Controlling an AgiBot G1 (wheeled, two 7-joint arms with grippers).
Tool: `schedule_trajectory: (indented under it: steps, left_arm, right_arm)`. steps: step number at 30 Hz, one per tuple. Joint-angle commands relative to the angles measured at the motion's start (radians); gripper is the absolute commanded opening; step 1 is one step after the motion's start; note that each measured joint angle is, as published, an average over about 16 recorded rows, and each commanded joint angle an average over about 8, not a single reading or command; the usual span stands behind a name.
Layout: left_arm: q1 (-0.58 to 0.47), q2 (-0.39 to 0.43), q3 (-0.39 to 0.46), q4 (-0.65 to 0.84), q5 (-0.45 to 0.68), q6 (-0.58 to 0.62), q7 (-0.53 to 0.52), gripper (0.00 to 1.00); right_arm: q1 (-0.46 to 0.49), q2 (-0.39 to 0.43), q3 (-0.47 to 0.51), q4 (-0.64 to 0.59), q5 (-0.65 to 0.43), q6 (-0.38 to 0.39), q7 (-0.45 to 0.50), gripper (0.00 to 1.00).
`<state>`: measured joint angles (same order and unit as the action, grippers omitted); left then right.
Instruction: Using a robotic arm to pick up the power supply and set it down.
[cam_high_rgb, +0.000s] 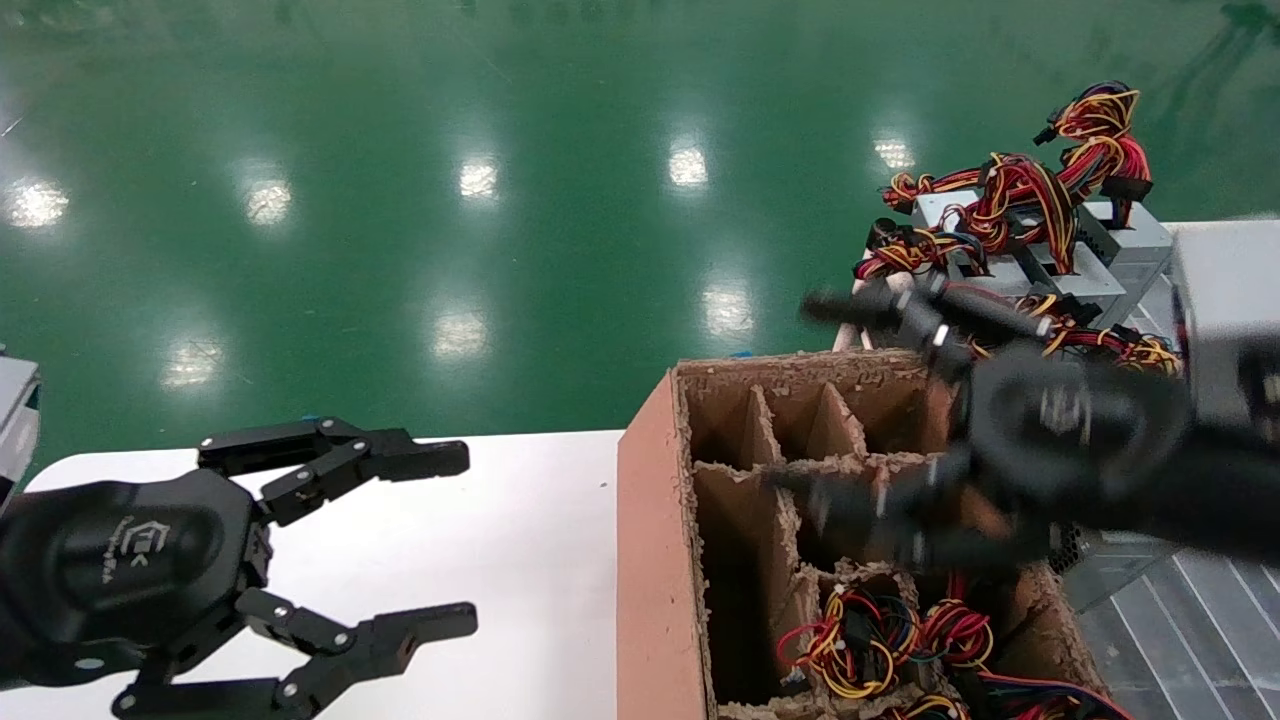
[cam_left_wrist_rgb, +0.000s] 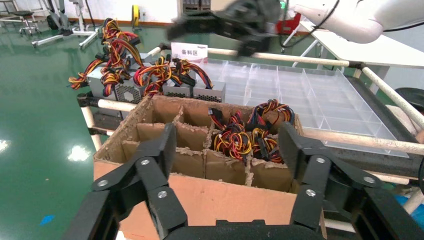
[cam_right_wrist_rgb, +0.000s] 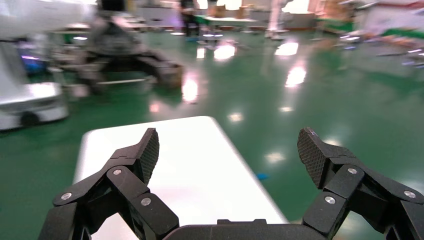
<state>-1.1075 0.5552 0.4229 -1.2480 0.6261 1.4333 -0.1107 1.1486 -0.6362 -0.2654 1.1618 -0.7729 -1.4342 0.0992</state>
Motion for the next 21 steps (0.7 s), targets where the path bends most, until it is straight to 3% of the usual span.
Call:
schedule_trajectory:
  steps: [1,11,21]
  left_arm:
    - [0.0,0.0,0.0,0.0,0.0,0.0,0.0,1.0]
    - [0.0,0.0,0.0,0.0,0.0,0.0,0.0,1.0]
    - [0.0,0.0,0.0,0.0,0.0,0.0,0.0,1.0]
  right_arm:
    - [-0.028,0.009,-0.005,0.046,0.016,-0.023,0.033,1.0]
    - [-0.098,0.033,-0.019,0.162,0.057,-0.082,0.107,1.0]
    - [-0.085,0.029,-0.017,0.141,0.05,-0.071,0.096,1.0]
